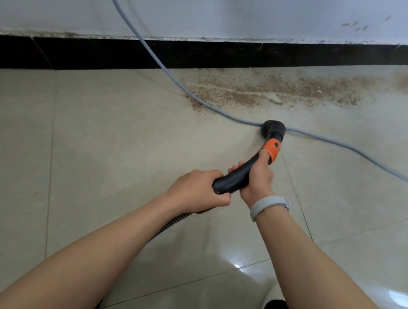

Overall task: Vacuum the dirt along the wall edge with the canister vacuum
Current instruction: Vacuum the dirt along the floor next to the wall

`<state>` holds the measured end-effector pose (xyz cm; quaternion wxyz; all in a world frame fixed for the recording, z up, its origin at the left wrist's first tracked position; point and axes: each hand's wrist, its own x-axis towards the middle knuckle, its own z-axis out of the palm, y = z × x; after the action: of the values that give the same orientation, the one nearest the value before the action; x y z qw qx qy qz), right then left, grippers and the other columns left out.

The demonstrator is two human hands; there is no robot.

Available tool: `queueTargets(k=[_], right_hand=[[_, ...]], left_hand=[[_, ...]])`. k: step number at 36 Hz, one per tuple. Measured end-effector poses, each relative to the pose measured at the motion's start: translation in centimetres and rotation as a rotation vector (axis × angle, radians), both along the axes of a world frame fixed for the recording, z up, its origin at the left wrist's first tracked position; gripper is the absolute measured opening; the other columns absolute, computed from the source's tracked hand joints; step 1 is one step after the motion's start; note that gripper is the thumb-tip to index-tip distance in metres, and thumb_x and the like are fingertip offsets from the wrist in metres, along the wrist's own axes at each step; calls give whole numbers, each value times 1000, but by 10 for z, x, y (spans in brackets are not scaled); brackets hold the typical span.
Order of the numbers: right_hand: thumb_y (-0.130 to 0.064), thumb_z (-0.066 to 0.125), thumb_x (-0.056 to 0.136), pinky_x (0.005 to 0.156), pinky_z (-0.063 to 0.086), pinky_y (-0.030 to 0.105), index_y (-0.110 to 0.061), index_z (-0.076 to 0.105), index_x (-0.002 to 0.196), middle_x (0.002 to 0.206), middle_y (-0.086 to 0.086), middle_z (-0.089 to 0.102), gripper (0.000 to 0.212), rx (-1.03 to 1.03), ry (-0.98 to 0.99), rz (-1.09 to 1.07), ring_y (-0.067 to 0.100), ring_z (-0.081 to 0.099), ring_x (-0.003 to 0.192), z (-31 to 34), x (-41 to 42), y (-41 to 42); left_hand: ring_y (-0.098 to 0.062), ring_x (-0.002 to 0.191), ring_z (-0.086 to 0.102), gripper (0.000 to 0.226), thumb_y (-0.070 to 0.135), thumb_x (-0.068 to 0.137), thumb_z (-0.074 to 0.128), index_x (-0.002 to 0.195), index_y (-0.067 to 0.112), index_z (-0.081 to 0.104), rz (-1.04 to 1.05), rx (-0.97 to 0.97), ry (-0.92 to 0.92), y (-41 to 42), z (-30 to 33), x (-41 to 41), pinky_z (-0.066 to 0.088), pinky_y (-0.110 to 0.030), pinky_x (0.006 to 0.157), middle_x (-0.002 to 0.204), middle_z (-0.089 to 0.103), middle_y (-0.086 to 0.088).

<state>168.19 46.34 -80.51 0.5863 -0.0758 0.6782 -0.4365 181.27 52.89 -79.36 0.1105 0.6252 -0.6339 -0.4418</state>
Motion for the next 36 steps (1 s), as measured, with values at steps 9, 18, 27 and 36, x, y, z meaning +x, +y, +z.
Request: queueTargets(k=[9,18,27,36], right_hand=[[-50,53,93,47,53,30,-7,47,95,75,11,56,43,-41,-37,-20,25,59,53,8,-14,-27],[-52,51,94,43,52,30,-8,45,97,72,13,57,45,-4,-87,177,21,59,36,3,52,-7],[-42,50,96,43,53,30,-8,46,97,67,12,55,34,-74,-89,401,20,57,35,22,119,-13],[-49,50,95,48,53,31,-5,46,83,71,13,58,46,-58,-48,513,27,59,50,46,147,-51]], left_hand=[[-23,78,61,28,49,70,54,89,28,56,-11,-36,-37,-27,11,-14,46,-28,62,82,65,3],[-19,70,63,36,54,63,48,89,31,58,202,-11,-54,13,4,41,52,-33,65,74,64,6],[-18,72,64,37,56,64,48,91,33,57,432,-89,-53,30,9,83,54,-35,69,74,65,7],[-22,81,61,33,57,65,48,83,30,53,495,-90,-19,-3,26,98,49,-33,70,79,64,5]])
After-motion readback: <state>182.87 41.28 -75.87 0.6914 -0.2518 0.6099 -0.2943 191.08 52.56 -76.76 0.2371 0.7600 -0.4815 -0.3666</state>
